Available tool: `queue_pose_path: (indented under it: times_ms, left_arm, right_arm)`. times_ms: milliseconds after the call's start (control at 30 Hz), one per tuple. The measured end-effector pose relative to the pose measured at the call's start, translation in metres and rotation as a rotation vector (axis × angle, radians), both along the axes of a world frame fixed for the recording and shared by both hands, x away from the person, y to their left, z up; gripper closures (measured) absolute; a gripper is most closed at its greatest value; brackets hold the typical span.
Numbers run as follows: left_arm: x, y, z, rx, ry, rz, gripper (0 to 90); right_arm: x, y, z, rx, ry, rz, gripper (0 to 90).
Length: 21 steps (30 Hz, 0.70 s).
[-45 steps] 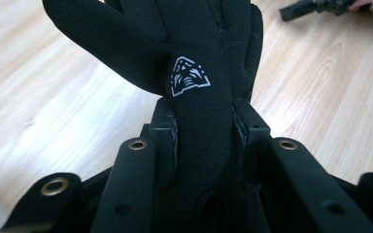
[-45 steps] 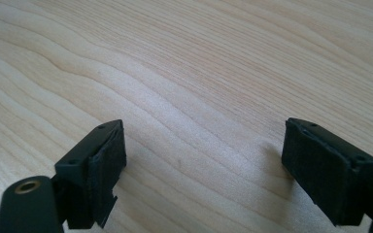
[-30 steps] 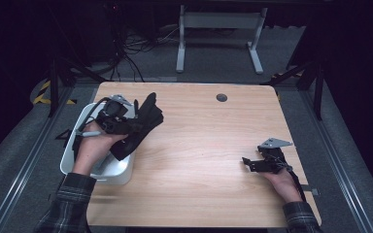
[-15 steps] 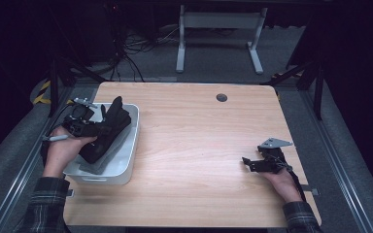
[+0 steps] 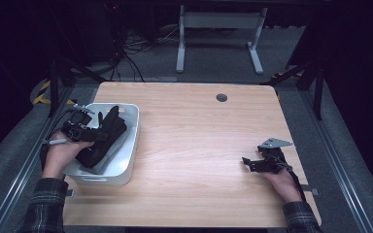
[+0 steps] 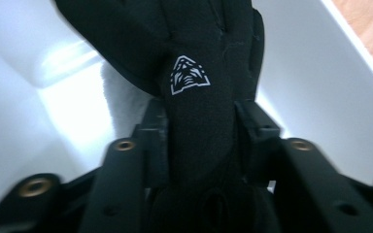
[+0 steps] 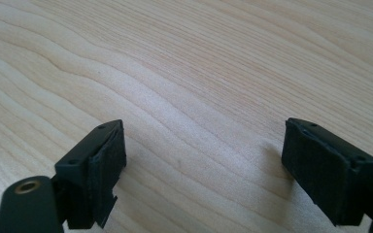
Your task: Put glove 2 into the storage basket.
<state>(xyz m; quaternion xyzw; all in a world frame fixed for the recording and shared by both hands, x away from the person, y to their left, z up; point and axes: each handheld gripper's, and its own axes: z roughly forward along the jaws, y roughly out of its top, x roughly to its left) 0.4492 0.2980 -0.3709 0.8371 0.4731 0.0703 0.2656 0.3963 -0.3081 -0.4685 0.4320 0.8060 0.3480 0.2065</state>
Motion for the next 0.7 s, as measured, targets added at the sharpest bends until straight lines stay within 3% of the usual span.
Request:
queue_pose_path:
  times_ms: [67,200,267,433,700]
  left_arm:
    - [0.001,0.000,-0.001,0.012,-0.001,0.004,51.1]
    - [0.001,-0.001,-0.002,0.045,-0.036,0.016,30.7]
    - [0.000,-0.001,0.000,0.033,-0.053,0.015,21.9]
    - [-0.004,-0.001,0.007,0.040,-0.090,0.034,15.6]
    - [-0.010,-0.013,0.018,-0.019,-0.125,0.012,15.5]
  right_arm:
    - [0.000,0.000,0.000,0.000,0.000,0.000,16.7]
    - [0.000,0.000,0.000,0.000,0.000,0.000,16.7]
    - [0.000,0.000,0.000,0.000,0.000,0.000,16.7]
    - [0.000,0.000,0.000,0.001,0.000,0.000,16.7]
    - [0.000,0.000,0.000,0.001,0.000,0.000,16.7]
